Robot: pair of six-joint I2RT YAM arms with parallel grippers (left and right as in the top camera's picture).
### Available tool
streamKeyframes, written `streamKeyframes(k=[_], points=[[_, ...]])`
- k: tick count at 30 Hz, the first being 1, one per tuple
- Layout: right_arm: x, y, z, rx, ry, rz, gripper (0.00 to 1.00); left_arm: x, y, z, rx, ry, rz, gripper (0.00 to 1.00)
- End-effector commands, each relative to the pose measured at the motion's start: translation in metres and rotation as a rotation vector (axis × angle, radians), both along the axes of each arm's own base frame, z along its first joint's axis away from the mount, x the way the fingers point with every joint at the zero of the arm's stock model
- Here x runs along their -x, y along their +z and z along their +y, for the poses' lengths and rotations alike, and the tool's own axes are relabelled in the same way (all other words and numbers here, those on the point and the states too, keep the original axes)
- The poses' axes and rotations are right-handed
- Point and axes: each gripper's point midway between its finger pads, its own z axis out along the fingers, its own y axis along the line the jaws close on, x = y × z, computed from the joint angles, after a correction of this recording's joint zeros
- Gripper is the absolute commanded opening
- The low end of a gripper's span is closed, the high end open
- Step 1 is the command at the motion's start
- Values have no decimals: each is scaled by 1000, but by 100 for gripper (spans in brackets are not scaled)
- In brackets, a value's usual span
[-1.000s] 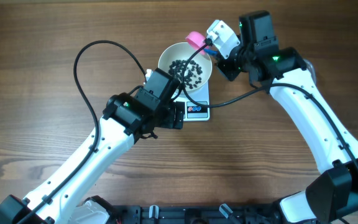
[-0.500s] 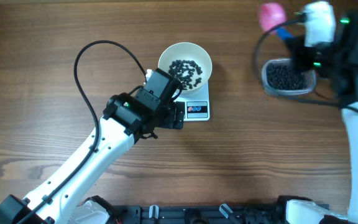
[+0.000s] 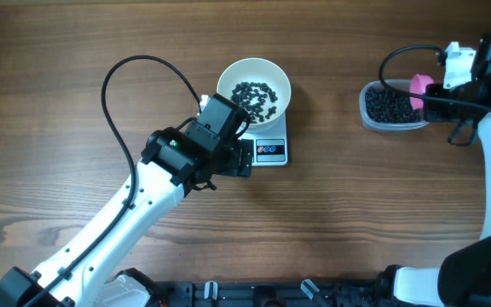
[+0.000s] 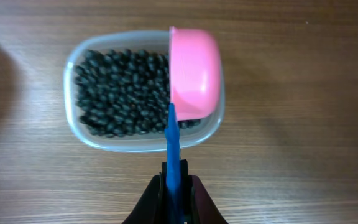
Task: Scoop item into bowl and weigh 150g on scale
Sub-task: 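Return the empty scoop with the right gripper to the bean tub, then scoop beans from the tub again with the right gripper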
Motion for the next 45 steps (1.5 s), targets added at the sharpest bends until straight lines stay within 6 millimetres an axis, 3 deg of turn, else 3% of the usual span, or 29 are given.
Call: streamKeyframes(k=[1, 9, 19, 23, 30, 34, 45], points=[[-4, -22, -7, 73, -23, 69, 4, 0, 2, 3, -2, 16, -14, 100], [-17, -59, 34, 44, 92, 155, 4, 0, 2, 3, -2, 17, -14, 100], [2, -63, 68, -64, 333, 214, 4, 0, 2, 3, -2, 17, -14, 100], [6, -63, 68, -73, 349, 227, 4, 0, 2, 3, -2, 17, -14, 100], [15, -58, 64, -241, 372, 196, 4, 0, 2, 3, -2, 17, -14, 100], [15, -57, 54, -269, 335, 182, 4, 0, 2, 3, -2, 17, -14, 100], [14, -51, 58, -379, 292, 145, 4, 0, 2, 3, -2, 17, -14, 100]])
